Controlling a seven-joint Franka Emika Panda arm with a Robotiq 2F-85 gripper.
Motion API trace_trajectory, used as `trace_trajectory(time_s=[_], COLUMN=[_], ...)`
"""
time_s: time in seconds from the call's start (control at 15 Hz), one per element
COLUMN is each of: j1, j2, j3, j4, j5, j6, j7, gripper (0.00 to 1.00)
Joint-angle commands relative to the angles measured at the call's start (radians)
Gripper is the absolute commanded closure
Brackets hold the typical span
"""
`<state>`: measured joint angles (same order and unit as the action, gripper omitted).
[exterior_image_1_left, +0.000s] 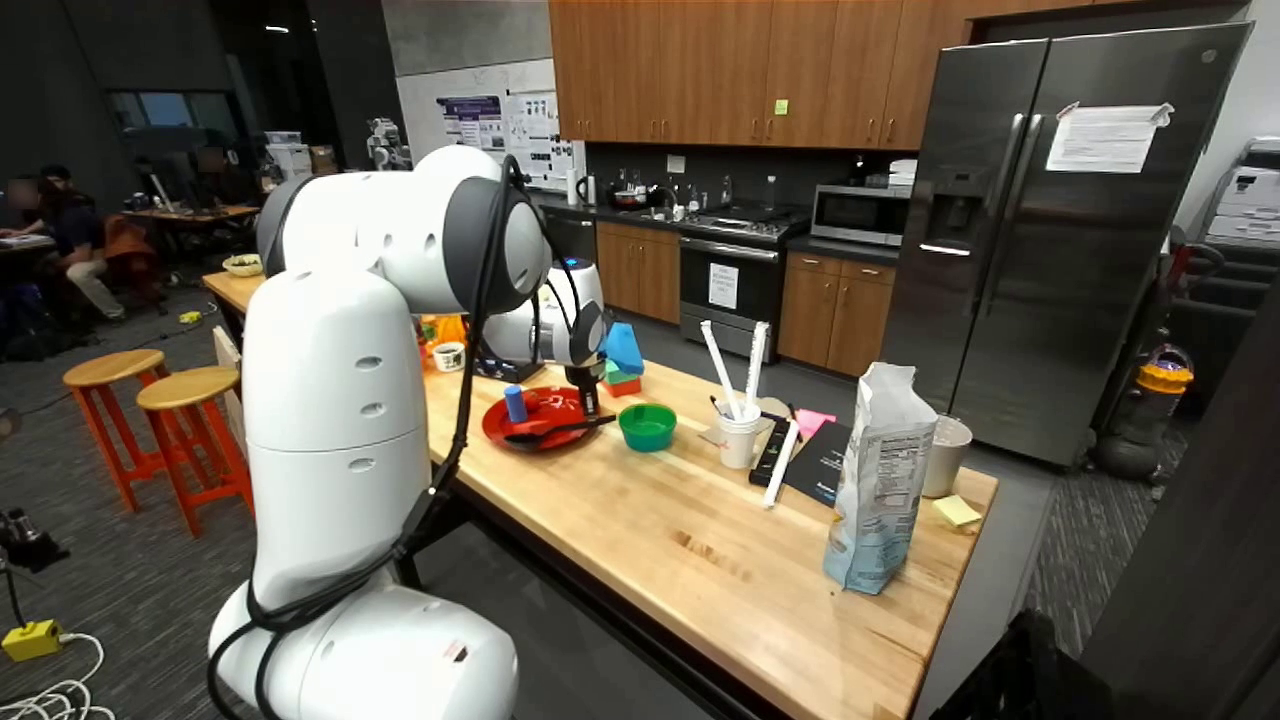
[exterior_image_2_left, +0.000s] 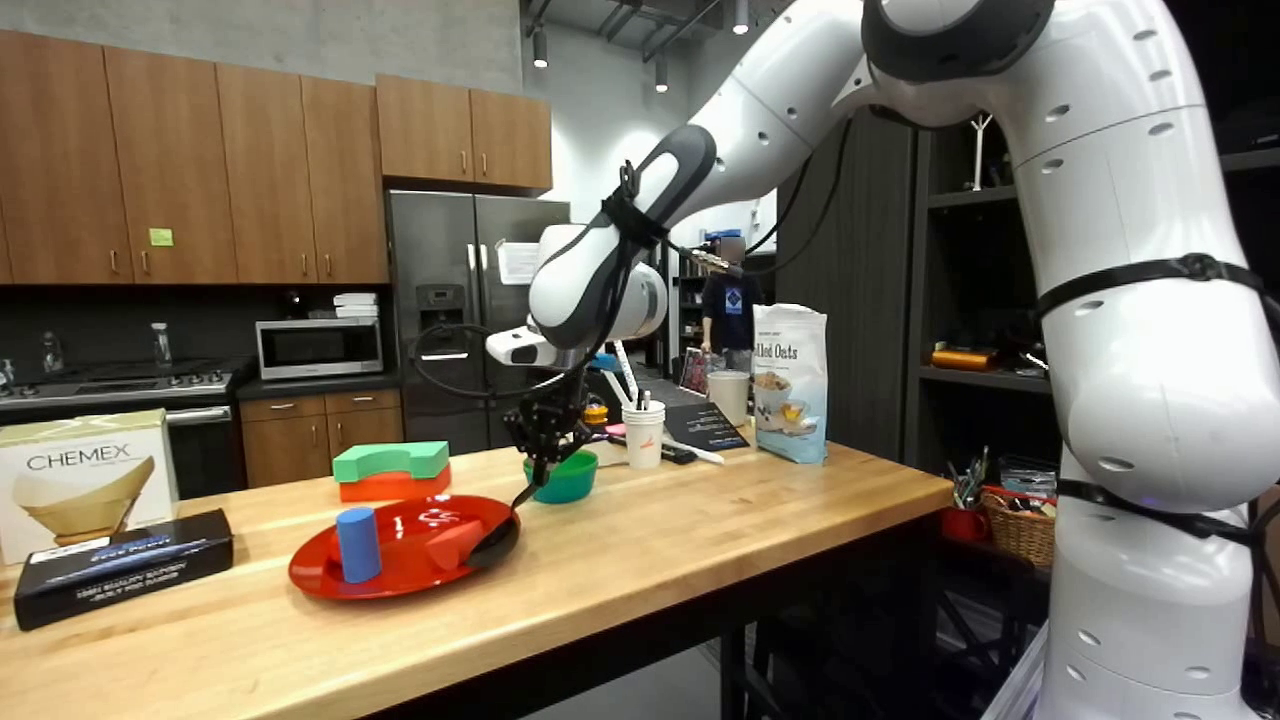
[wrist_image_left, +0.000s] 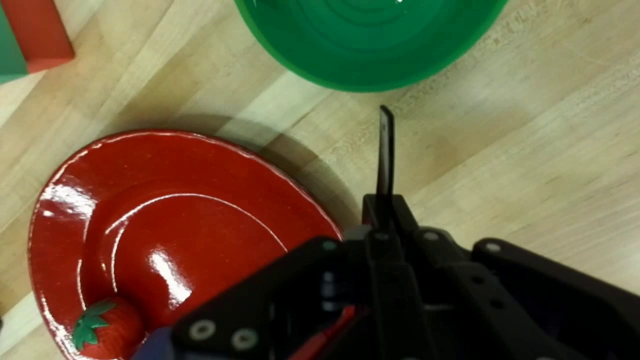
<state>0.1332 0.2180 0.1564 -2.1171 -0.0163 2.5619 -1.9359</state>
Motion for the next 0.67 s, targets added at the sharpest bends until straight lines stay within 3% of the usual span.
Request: trace_trajectory(time_s=[0.0,0.33,0.6], j1=[0.03,0.066,0.109], j2=[-0.006,0.002,-0.003], j3=[-0.006,-0.005,-0.027], j4=[-0.003,0.021,0.048], j5=[-0.185,-0.378,-0.589], j6=[0.053,0.062,0.075], j7=[0.072,0.191,0.362], gripper=[0.99,0.99,0.99])
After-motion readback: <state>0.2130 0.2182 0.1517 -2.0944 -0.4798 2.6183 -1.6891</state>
